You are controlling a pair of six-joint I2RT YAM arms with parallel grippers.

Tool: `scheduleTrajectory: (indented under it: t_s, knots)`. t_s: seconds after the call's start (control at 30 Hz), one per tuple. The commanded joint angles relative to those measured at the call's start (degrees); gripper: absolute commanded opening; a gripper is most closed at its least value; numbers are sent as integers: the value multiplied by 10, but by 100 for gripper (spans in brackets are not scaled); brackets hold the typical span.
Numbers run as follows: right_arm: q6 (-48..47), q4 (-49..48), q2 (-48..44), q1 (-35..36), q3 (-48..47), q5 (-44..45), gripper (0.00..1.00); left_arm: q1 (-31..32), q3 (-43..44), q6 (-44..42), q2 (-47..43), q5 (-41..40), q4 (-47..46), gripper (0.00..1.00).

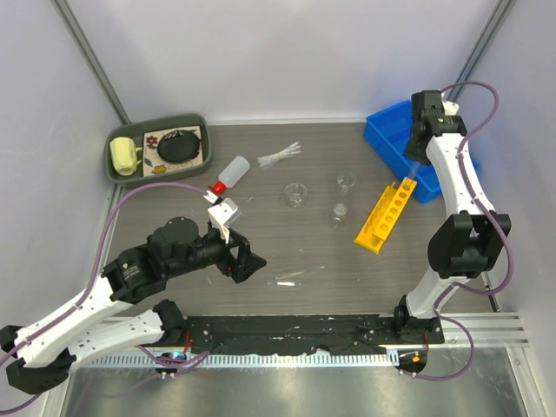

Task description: Organize the chemistry lab equipment

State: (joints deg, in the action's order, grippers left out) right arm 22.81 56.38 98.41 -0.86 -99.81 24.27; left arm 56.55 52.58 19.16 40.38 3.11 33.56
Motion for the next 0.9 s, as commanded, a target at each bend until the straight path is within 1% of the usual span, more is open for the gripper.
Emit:
scheduleTrajectory:
  t_s: [0.0, 0.37, 0.63, 0.7, 0.77, 0.8, 0.83, 0.87]
  knots:
    - [0, -36, -10, -2, 29, -3, 4, -1, 1, -1, -1, 8, -9, 82]
    - [13, -81, -26, -7, 105, -18, 4, -1, 0, -1, 1, 6, -8, 82]
    - [15, -94, -32, -11, 126, -20, 4, -1, -1, -1, 1, 6, -7, 82]
    - [14, -98, -34, -11, 133, -22, 6, -1, 0, -1, 2, 5, -7, 82]
    - [12, -99, -38, -11, 139, -22, 15, -1, -1, -1, 3, 6, -8, 82]
    - [12, -100, -38, -11, 141, -21, 22, -1, 0, -2, 5, 5, -7, 82]
    - [11, -99, -40, -11, 141, -23, 41, -1, 0, -2, 6, 5, -7, 82]
    - [8, -99, -45, -12, 143, -26, 48, -1, 0, -2, 8, 6, -6, 82]
